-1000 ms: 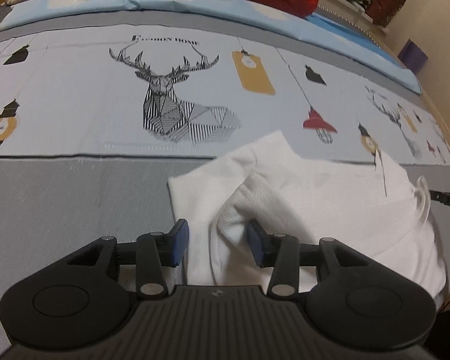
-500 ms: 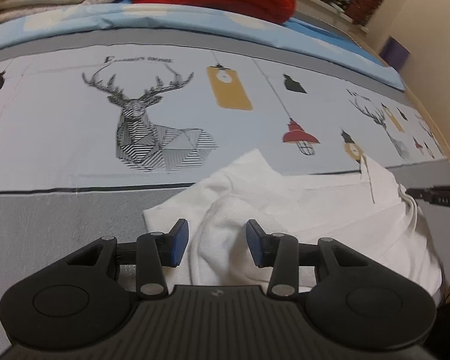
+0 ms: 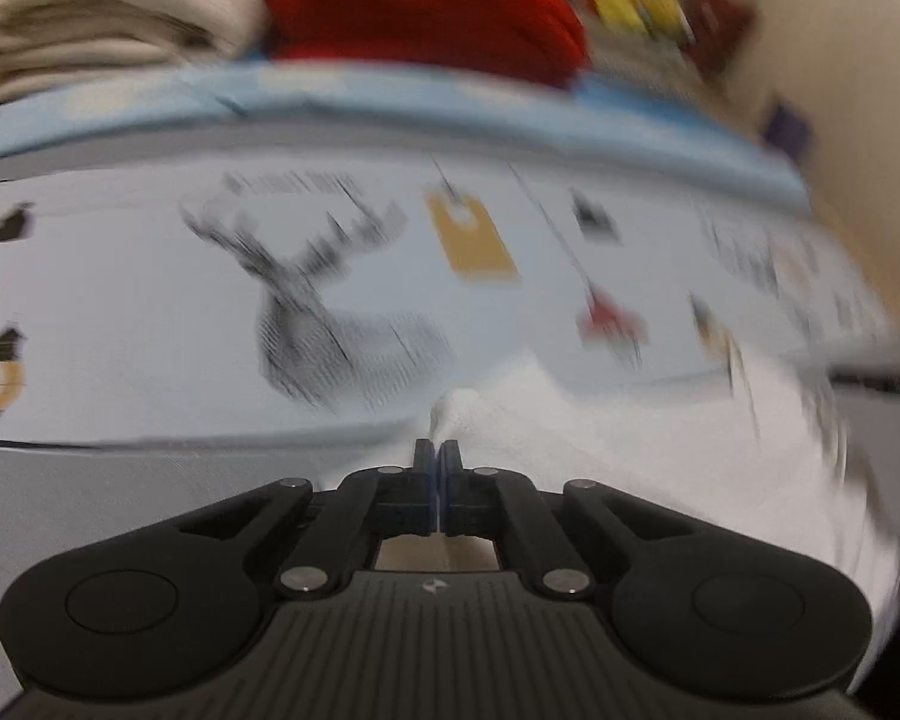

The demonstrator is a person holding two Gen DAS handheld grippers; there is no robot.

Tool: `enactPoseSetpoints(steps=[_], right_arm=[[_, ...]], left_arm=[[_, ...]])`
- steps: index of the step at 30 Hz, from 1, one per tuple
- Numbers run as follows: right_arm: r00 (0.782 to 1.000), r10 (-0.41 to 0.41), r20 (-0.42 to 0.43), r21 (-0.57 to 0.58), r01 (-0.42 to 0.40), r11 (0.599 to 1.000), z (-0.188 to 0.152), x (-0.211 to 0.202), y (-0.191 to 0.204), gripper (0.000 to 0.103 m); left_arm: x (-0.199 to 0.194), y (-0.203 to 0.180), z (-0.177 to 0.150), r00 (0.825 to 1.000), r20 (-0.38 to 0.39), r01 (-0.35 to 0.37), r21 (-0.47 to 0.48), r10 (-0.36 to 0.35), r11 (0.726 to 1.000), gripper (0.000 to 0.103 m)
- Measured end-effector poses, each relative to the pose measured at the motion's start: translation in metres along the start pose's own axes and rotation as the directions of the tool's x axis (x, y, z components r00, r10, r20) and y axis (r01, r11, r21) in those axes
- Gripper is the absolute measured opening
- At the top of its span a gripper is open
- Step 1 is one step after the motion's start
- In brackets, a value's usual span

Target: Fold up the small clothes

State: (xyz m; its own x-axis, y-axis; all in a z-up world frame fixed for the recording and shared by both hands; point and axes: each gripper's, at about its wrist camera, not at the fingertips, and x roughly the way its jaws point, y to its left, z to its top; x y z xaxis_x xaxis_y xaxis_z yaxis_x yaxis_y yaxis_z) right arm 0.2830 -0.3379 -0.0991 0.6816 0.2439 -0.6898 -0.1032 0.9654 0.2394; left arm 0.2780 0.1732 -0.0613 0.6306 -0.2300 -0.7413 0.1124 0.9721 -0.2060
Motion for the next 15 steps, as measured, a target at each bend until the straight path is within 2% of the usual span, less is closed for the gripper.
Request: enactPoseSetpoints(steps=[2,3,5,7,8,10,12,15], right_arm=[[0.995,-0.074,0.070,0.137,0.064,0.988,0.008,-0.007,-0.015,0.000],[0.994,-0.092,0.058,0.189,0.080,0.979,0.008,-0.005,-0.023,0.000],[0.995,-0.100,-0.008,0.253,0.098,0.963,0.006,0.004,-0.034,0.000],[0.993,-0.113,-0.039,0.246,0.120,0.962,0.005,0.005,-0.036,0.004],[0.995,-0.086,-0.042,0.246,0.094,0.965,0.005,0.005,-0.038,0.004],[0.998,-0.032,-0.061,0.247,0.046,0.968,0.002,0.003,-0.041,0.020],[0.996,-0.015,-0.092,0.232,0.037,0.972,-0.002,0.006,-0.039,0.030],[0.986,-0.019,-0.165,0.181,0.049,0.982,-0.009,0.015,-0.032,0.031]], left_arm=[[-0.002,0.015,0.004,0.999,0.039,-0.017,-0.102,0.021,0.995,0.000],[0.003,0.017,0.003,0.999,0.014,-0.045,-0.116,0.047,0.992,0.000],[0.016,0.014,-0.001,0.997,-0.064,-0.053,-0.094,0.047,0.994,0.001],[0.021,0.010,-0.004,0.994,-0.097,-0.066,-0.083,0.058,0.994,0.003],[0.022,0.011,-0.004,0.993,-0.102,-0.065,-0.086,0.056,0.994,0.003],[0.023,0.015,-0.004,0.993,-0.112,-0.044,-0.123,0.030,0.991,0.009],[0.026,0.022,-0.004,0.992,-0.128,-0.038,-0.161,0.017,0.986,0.017],[0.032,0.024,-0.006,0.989,-0.149,-0.047,-0.171,0.021,0.984,0.030]])
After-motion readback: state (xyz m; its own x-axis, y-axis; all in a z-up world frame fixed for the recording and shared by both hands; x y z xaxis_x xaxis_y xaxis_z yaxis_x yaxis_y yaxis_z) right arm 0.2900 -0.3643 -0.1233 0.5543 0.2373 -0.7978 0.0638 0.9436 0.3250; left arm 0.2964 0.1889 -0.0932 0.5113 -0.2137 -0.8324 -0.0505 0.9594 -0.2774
